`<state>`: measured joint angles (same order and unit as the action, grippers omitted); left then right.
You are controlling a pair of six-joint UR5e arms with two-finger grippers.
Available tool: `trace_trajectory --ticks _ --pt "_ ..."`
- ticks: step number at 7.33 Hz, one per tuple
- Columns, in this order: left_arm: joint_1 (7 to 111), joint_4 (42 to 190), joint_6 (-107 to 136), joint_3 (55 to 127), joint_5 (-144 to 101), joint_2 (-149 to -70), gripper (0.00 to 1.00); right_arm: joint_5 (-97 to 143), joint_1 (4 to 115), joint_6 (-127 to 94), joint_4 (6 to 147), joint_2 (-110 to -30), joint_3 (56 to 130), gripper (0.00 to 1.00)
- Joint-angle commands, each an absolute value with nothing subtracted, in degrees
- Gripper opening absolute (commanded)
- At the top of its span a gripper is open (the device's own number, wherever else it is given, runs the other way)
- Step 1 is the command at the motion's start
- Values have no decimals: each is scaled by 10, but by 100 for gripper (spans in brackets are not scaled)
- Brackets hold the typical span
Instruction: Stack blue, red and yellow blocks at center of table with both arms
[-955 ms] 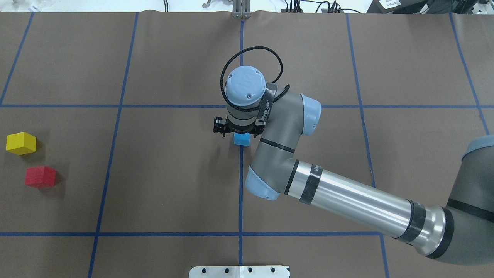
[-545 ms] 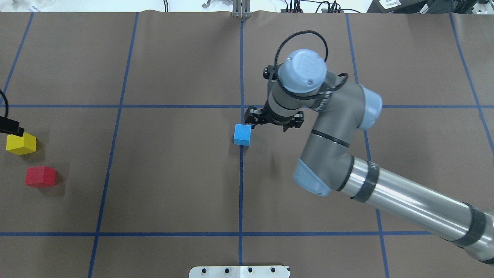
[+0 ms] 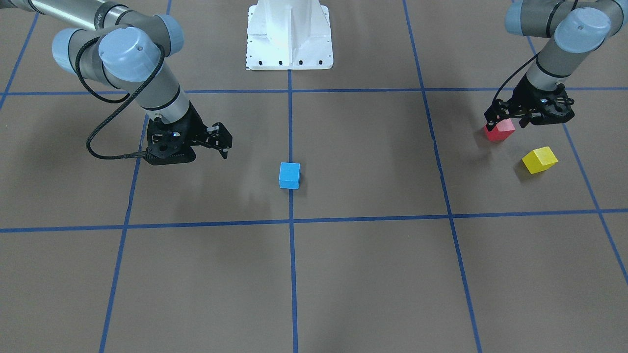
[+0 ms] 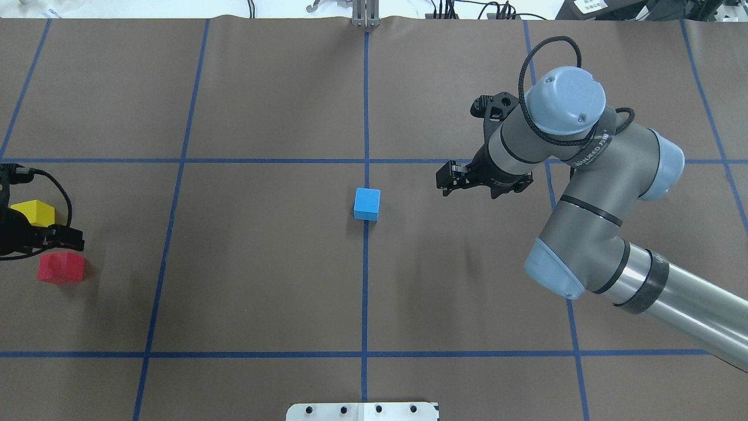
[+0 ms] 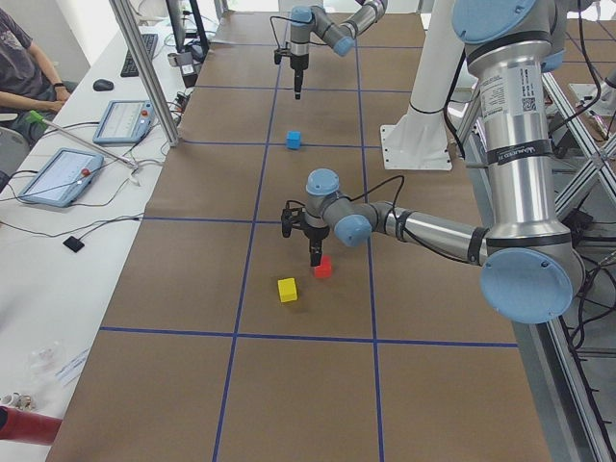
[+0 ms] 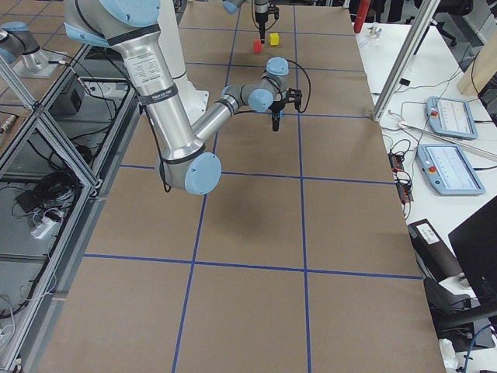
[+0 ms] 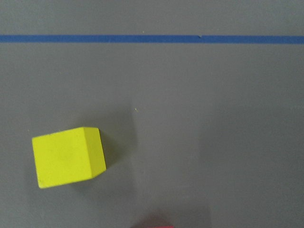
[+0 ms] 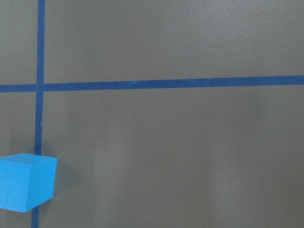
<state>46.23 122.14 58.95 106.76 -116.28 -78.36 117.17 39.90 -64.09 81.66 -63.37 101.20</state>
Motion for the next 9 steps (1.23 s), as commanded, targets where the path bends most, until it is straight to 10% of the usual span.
trace_trajectory --ticks 1,4,6,9 --pt "454 1360 619 987 -1172 -773 100 1171 399 -640 817 -641 1012 100" --pt "451 1369 643 984 -1198 -773 99 1171 400 -641 817 -642 1015 100" --pt "448 1368 670 984 -1199 -774 0 1172 400 -641 817 -646 1017 100" --pt "445 1325 704 1075 -1201 -815 0 1186 418 -640 820 -654 1026 100"
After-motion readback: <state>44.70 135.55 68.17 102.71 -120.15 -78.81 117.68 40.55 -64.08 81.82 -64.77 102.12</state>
